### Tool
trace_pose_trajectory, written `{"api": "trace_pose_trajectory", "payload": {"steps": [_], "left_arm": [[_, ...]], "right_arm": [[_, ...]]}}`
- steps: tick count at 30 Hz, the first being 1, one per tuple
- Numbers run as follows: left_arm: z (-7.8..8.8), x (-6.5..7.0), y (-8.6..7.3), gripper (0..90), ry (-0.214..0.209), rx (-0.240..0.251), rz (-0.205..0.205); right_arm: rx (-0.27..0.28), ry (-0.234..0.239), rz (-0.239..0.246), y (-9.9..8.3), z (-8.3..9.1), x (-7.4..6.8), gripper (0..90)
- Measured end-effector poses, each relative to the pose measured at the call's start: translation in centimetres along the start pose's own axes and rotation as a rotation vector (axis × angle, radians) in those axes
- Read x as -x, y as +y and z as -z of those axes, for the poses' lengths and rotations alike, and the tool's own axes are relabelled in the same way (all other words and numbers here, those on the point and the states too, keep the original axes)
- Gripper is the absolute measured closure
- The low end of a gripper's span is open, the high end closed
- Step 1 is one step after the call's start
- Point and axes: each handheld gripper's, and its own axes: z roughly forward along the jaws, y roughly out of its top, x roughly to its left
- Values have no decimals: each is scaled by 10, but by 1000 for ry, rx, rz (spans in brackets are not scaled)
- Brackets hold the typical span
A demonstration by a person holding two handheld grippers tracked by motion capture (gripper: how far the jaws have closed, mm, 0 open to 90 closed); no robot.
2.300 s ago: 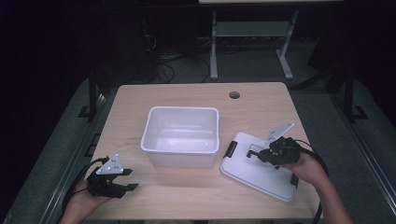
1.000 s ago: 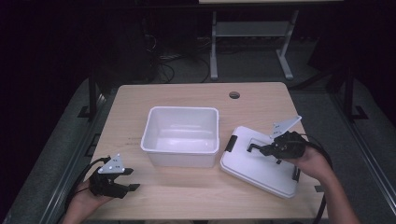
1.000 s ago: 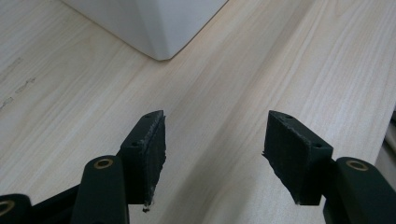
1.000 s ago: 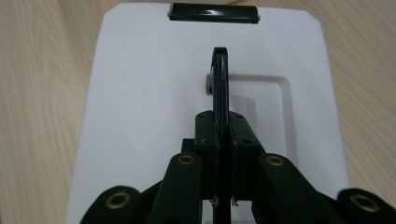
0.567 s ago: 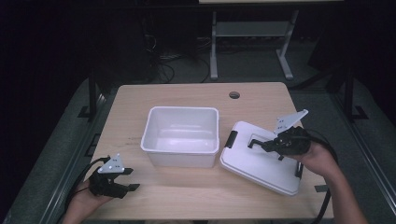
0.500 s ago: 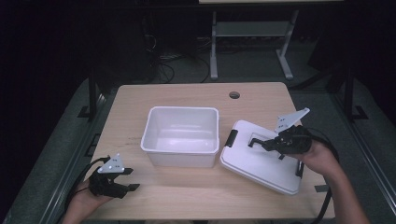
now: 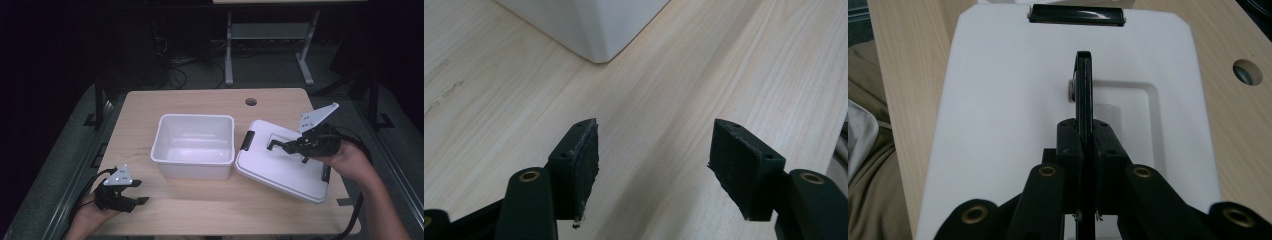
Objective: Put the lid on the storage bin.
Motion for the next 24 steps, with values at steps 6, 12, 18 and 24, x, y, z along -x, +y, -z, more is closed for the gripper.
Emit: {"api": "trace_pose_trajectory", "payload": {"steps": [6,12,18,24], "left_arm": [[0,1,0,358,-4,-5,-8],[1,2,1,358,-8,-4,-12],[1,4,1,358,-10,1,-16],[1,4,2,358,-11,0,-16]], "right_arm": [[7,-3,12,12,11,-2,839],[16,-5,25,22,22,-4,839],[25,-1,36,30,28,-5,839],[16,11,65,45,24,-5,839]]}}
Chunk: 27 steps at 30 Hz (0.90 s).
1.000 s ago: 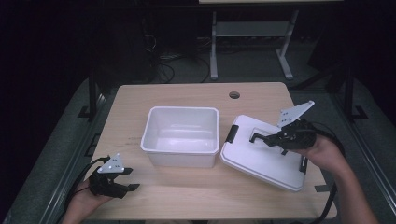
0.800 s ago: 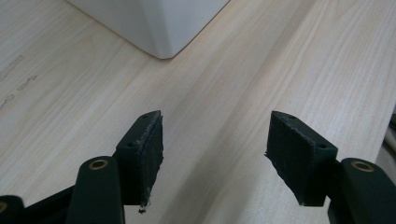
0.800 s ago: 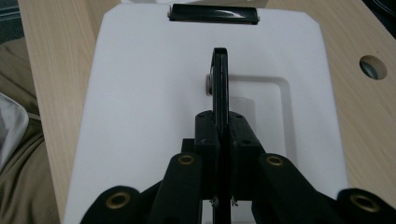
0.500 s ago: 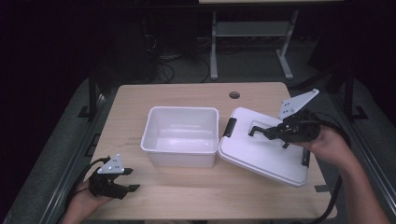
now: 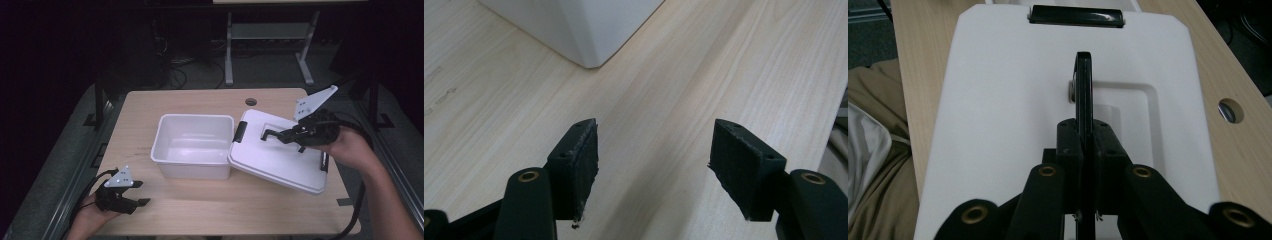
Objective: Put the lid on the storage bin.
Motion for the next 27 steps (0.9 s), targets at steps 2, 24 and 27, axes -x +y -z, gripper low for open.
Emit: {"api": "trace_pose_trajectory", "payload": {"steps": [2,24,27], "left_arm": [[0,1,0,358,2,1,1],[-1,2,-2,356,-3,4,0],[-2,2,-2,356,-3,7,0]], "right_arm": [[-2,6,10,5,-3,0,839],[5,64,87,56,-33,3,838],[3,74,94,62,-37,3,839]]}}
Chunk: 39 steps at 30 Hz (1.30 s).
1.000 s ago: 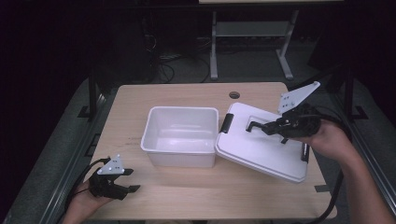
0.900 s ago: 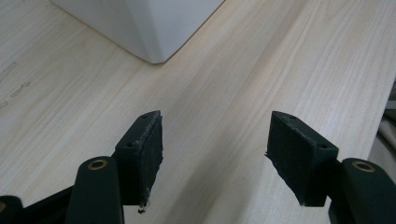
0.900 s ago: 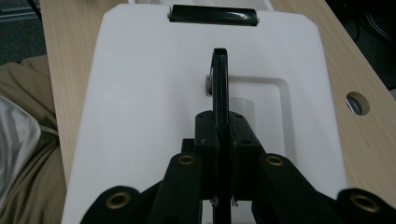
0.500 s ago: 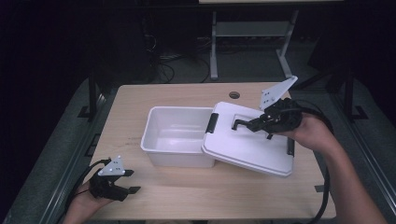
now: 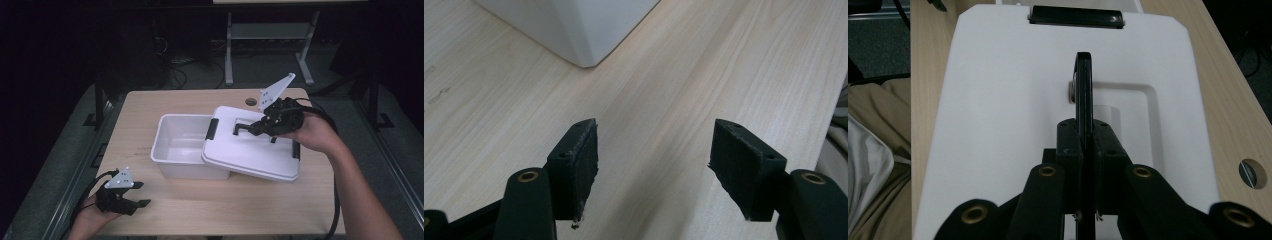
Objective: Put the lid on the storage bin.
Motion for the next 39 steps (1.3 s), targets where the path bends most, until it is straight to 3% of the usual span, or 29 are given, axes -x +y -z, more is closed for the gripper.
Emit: {"api": "trace_pose_trajectory", "payload": {"steps": [23,39], "left_arm": [[2,-1,-2,357,7,11,8],[3,-1,-4,357,9,14,12]], "right_arm": [[32,55,70,45,-37,9,839],[29,102,83,67,-68,17,839]]}}
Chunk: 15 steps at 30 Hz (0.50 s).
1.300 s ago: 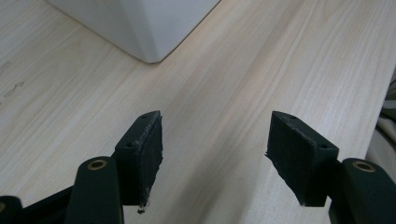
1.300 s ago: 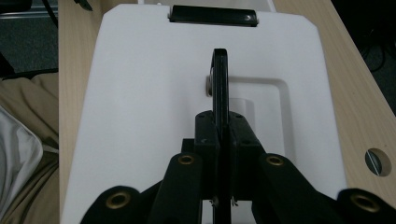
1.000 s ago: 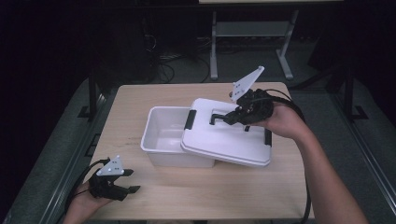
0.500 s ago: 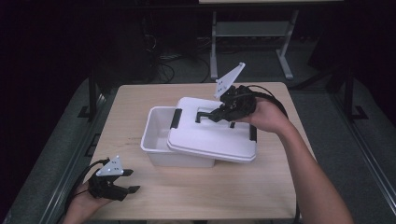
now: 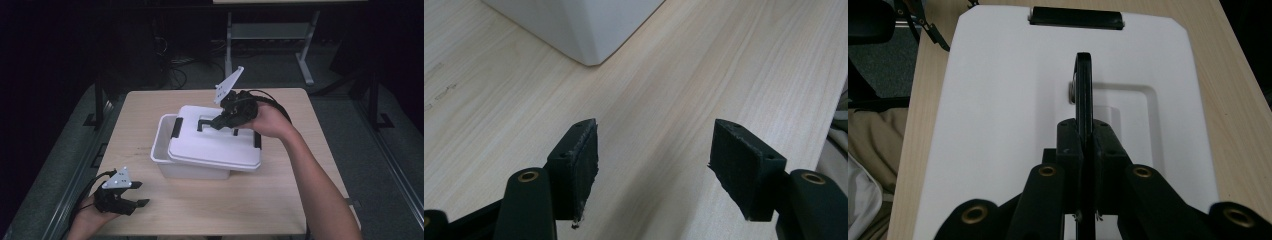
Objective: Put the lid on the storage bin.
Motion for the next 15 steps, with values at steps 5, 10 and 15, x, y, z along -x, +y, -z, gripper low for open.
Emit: {"api": "trace_pose_trajectory", "payload": {"steps": [5,10,15], "left_arm": [[2,0,-1,357,-1,7,0],[3,-1,-1,357,0,12,4],[3,-1,-2,357,3,10,5]], "right_arm": [[10,15,6,7,-7,3,839],[3,23,14,12,-16,7,839],[-9,31,23,17,-24,12,839]]}}
